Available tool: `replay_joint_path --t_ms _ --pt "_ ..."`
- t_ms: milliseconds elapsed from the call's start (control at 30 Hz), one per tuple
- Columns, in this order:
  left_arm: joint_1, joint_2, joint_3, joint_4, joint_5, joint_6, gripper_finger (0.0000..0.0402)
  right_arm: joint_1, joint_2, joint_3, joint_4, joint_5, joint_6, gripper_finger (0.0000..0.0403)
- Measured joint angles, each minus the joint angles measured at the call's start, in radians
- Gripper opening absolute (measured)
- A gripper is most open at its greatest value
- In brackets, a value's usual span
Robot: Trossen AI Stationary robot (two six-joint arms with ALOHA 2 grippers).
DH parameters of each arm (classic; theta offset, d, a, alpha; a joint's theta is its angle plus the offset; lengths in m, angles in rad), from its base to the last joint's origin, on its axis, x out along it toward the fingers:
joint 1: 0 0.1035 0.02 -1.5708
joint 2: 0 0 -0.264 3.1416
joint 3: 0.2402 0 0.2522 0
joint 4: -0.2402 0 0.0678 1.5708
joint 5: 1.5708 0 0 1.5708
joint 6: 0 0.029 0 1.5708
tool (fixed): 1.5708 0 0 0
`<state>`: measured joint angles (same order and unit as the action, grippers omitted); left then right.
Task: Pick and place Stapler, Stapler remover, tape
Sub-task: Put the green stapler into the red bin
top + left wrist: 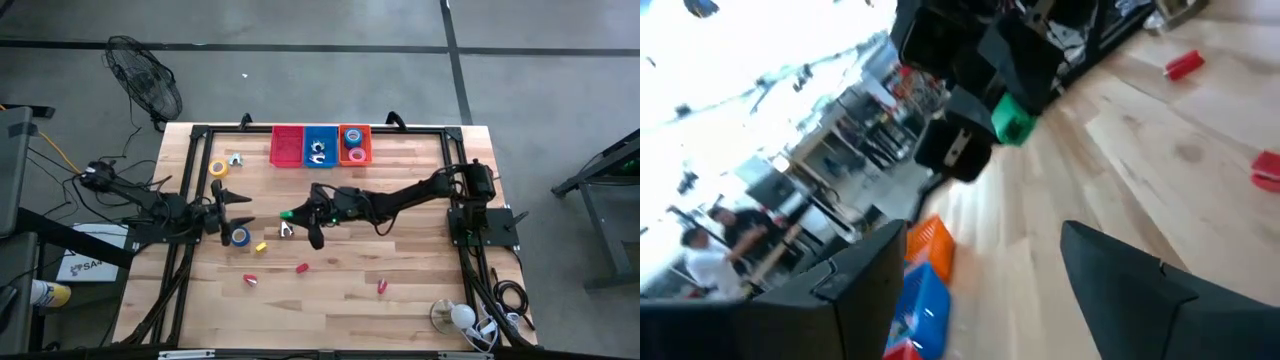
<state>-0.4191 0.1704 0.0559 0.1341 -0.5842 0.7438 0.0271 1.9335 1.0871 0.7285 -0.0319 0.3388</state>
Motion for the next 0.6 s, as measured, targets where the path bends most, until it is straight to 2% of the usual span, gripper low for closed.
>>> replay_joint_path --t_ms 300,600 --pt "0.0 0.178 0.0 0.194 0.008 0.151 0.0262 -0.005 0.0 0.052 -0.051 0.035 -0.001 0.006" --pt "0.0 0.356 0.001 0.423 0.017 0.25 0.0262 -0.017 0.0 0.053 -0.052 0.025 0.024 0.006"
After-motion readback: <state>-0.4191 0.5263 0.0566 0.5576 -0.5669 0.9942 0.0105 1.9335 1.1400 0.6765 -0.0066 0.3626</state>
